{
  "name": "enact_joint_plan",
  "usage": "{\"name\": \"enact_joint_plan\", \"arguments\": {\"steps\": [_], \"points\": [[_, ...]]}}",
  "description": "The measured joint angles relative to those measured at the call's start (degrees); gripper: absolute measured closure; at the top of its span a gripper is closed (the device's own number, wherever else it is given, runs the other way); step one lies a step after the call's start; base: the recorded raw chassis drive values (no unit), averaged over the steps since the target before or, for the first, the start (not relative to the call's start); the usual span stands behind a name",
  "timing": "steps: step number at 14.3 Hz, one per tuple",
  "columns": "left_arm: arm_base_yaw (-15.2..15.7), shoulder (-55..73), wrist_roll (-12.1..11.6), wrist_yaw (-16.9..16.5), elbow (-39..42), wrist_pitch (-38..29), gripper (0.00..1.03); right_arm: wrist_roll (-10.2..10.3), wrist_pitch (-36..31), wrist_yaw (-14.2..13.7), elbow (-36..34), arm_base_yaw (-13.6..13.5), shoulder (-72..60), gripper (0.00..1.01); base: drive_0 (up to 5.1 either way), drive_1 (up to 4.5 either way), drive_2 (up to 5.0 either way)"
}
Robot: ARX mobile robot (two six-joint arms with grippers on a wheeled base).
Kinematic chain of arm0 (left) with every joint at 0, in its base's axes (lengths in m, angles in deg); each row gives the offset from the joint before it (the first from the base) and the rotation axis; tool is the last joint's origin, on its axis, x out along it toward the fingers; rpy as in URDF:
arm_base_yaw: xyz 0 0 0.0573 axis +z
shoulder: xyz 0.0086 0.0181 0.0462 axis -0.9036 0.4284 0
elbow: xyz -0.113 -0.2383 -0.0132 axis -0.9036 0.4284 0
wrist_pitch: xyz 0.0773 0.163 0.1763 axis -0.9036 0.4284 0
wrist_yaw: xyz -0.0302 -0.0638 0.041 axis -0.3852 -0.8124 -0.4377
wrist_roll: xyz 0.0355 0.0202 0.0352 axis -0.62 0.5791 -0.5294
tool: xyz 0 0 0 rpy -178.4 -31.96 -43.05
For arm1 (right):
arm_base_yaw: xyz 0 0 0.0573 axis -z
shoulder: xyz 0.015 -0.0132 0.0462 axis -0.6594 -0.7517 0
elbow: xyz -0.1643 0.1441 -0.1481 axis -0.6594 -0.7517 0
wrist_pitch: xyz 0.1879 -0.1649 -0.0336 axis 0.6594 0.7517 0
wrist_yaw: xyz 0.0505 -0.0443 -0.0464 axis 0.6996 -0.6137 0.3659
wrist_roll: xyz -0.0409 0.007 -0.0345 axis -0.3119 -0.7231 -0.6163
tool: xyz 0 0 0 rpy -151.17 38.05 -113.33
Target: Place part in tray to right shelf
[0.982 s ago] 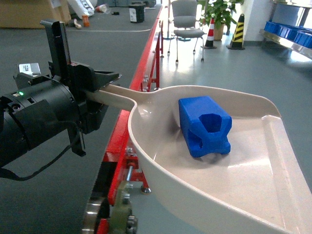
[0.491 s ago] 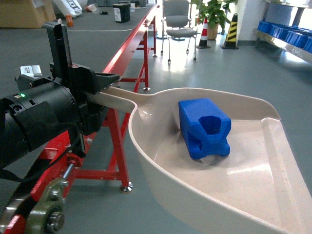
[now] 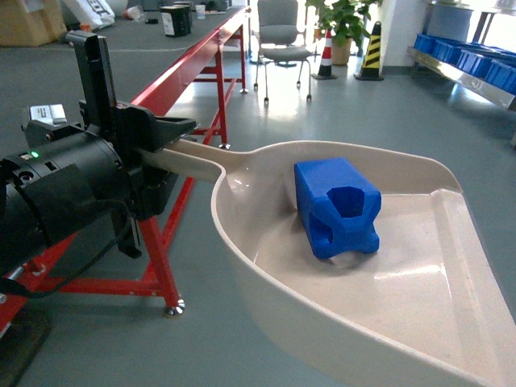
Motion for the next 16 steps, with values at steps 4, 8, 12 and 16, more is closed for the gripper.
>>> {"name": "enact_joint_plan", "arguments": {"steps": [4, 8, 12, 16], "points": [[0.0, 0.0, 0.0, -0.1, 0.0, 0.3, 0.9, 0.0, 0.0, 0.0, 0.0, 0.0, 0.0, 0.03, 5.1, -2.4, -2.4], [0.0, 0.0, 0.0, -0.1, 0.0, 0.4, 0.9, 0.0, 0.0, 0.0, 0.0, 0.0, 0.0, 0.03, 5.1, -2.4, -2.4], [-0.9, 0.0, 0.0, -0.9, 0.0, 0.2, 0.9, 0.0, 0.0, -0.2, 0.0, 0.0, 0.0, 0.03, 0.0, 0.0, 0.0], [0.0, 0.0, 0.0, -0.1, 0.1, 0.3, 0.9, 0.0, 0.1, -0.2, 0.0, 0.0, 0.0, 0.03, -0.1, 3.06, -3.2]]}}
